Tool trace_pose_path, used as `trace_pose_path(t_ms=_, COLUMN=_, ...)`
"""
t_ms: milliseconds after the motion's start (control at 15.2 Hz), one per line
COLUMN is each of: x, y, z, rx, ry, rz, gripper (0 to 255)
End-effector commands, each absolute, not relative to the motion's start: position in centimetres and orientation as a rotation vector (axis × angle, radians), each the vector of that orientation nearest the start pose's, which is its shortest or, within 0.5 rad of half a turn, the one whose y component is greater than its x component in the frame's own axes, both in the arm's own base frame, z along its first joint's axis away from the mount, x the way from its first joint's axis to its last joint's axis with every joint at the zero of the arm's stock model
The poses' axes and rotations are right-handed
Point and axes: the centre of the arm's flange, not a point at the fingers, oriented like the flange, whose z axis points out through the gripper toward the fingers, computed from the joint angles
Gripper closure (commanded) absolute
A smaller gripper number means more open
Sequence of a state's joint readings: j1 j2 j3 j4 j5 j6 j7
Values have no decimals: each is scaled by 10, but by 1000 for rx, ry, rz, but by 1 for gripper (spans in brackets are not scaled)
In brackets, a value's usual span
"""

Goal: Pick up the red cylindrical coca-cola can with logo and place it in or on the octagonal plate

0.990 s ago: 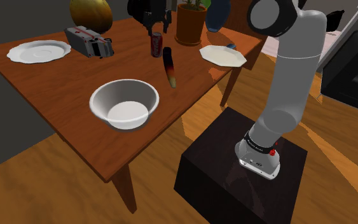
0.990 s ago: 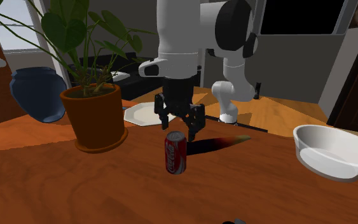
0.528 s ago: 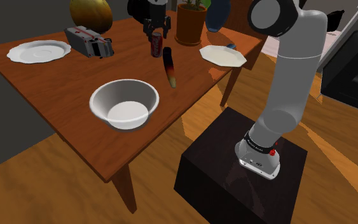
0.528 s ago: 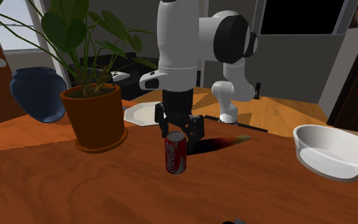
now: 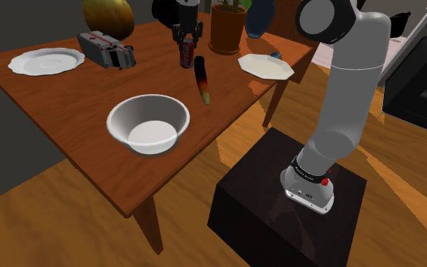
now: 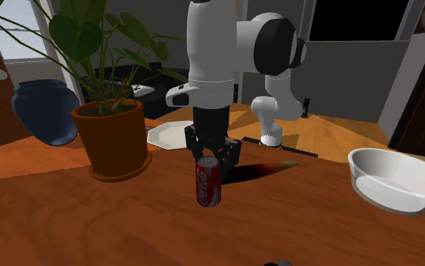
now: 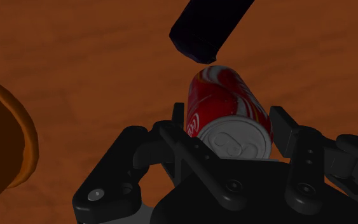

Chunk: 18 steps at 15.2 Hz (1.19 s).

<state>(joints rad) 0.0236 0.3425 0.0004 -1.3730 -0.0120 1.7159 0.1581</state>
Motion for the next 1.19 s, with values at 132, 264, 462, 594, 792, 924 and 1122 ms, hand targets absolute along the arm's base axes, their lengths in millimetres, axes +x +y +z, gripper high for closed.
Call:
trace_pose_path(t_ms=132, x=664, y=15, z=522, rx=-3146, ry=209, rz=0, gripper=255)
trace_pose_path(t_ms=264, x=664, y=15, z=522, rx=-3146, ry=209, rz=0, gripper=255)
trace_pose_path(t_ms=462, x=664, y=15, z=522, rx=-3146, ry=209, rz=0, gripper=255)
trace_pose_path(t_ms=594, x=664, y=15, z=532, rx=-3146, ry=209, rz=0, gripper=255)
trace_pose_path(t_ms=792, x=664, y=15, z=548, rx=-3146, ry=209, rz=0, gripper=255)
trace_pose_path(t_ms=924, x=664, y=15, z=559, rx=-3146, ry=209, rz=0, gripper=255)
trace_pose_path(t_ms=1122, x=664, y=15, z=574, rx=-3146, ry=209, rz=0, gripper=255)
